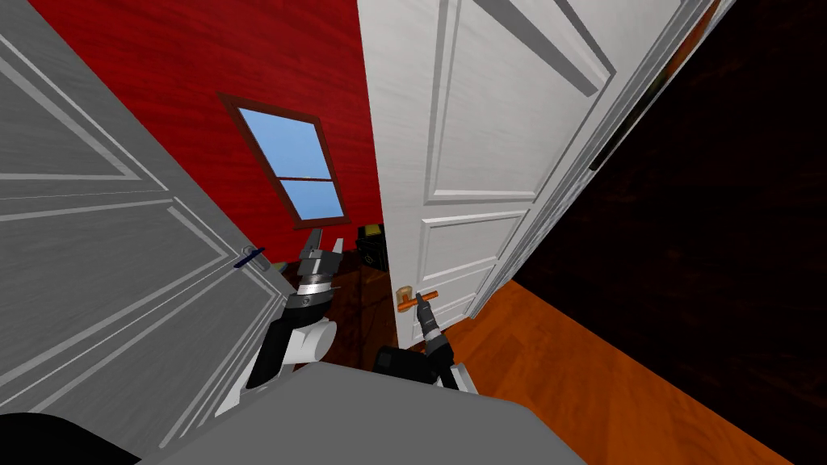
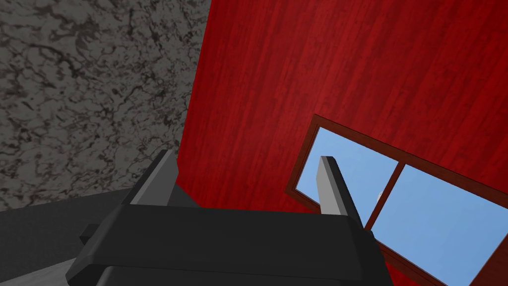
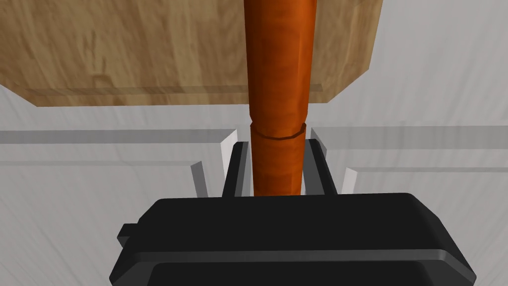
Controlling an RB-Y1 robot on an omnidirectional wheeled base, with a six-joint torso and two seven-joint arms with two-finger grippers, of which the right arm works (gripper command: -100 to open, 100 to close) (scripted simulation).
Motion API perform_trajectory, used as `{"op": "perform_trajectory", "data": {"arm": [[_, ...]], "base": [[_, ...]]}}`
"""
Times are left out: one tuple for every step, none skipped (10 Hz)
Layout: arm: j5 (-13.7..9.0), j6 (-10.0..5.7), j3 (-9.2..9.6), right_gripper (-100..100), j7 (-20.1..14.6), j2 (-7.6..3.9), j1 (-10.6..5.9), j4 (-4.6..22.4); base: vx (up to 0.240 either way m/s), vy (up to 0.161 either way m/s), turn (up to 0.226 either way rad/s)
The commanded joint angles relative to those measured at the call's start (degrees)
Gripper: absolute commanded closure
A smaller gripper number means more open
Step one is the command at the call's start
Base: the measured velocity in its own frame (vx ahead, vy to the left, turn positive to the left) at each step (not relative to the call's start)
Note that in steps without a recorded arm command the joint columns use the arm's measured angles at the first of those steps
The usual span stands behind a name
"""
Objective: Push the door open
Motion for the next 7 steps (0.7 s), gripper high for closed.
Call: {"op": "perform_trajectory", "data": {"arm": [[-0.4, -0.24, -1.14, 100, 0.4, -0.18, -0.19, 0.2], [-0.8, -0.09, -1.95, 100, 0.5, -0.36, -0.61, 0.4], [-1.1, 0.00, -2.41, 100, 0.6, -0.42, -0.84, 0.6], [-1.5, 0.17, -3.34, 100, 0.8, -0.52, -1.31, 0.9], [-1.8, 0.27, -3.85, 100, 0.9, -0.54, -1.56, 1.0], [-2.3, 0.46, -4.87, 100, 1.1, -0.55, -2.08, 1.3], [-2.6, 0.56, -5.41, 100, 1.2, -0.52, -2.35, 1.4]], "base": [[0.131, 0.126, -0.059], [0.118, 0.151, -0.094], [0.134, 0.155, -0.072], [0.139, 0.161, -0.089], [0.133, 0.152, -0.083], [0.170, 0.132, -0.099], [0.145, 0.156, -0.068]]}}
